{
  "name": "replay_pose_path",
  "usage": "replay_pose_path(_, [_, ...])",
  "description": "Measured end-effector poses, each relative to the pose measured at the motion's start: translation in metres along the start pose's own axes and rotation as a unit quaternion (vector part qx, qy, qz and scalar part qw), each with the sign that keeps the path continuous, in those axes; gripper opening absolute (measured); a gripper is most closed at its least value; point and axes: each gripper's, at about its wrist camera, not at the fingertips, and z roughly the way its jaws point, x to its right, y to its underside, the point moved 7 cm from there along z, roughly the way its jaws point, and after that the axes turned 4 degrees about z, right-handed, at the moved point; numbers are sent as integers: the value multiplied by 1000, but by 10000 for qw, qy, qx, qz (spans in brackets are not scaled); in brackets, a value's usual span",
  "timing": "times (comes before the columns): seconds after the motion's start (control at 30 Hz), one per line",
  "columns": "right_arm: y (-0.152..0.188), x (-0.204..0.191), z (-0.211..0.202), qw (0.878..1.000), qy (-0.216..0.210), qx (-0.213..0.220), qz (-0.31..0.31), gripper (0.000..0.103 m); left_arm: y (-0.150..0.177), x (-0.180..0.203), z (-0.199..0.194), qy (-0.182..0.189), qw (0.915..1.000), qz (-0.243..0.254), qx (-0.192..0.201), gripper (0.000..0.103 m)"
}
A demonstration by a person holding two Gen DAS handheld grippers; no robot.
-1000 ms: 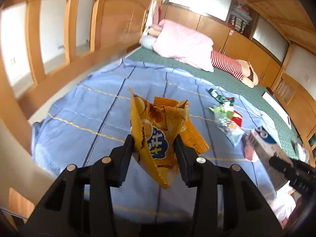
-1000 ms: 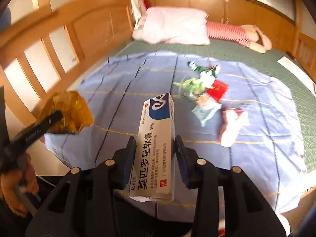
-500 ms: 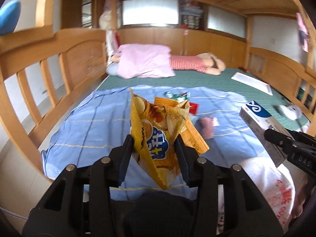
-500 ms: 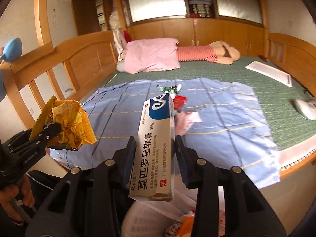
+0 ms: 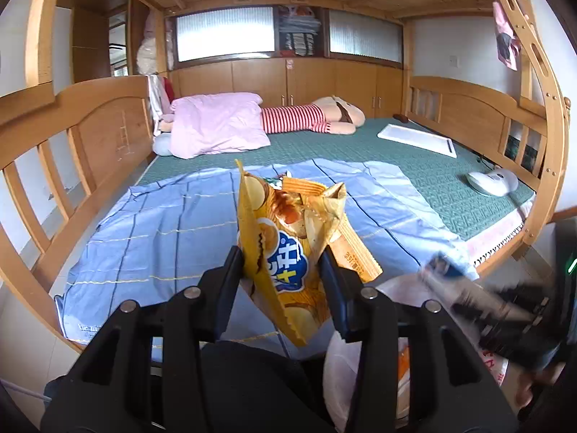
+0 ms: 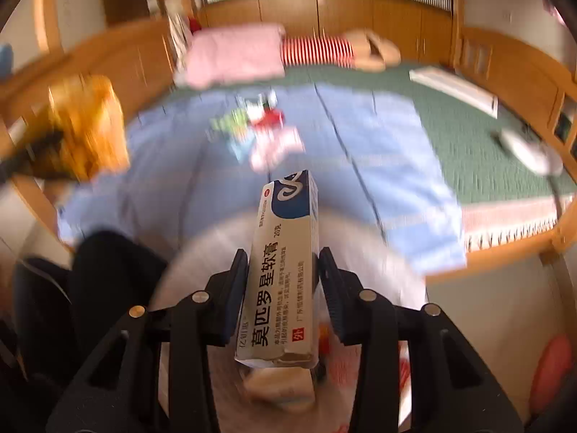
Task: Collect trash
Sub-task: 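Carry the chip bag and ointment box over the trash bag and release both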
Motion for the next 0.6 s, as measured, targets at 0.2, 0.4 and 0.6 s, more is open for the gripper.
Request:
replay_pose_path(0.2, [30,15,22,9973,-141,-573,436,60,5,20,7,202,9996,158,-105,45])
replay_pose_path(0.4, [0,54,-15,9888,-19,381,1440,69,20,44,22,799,9955,239,-449,45])
replay_pose_path(0.6, [-17,86,-34,9762,105,825,2002,72,65,100,52,2664,9502,370,-1576,70])
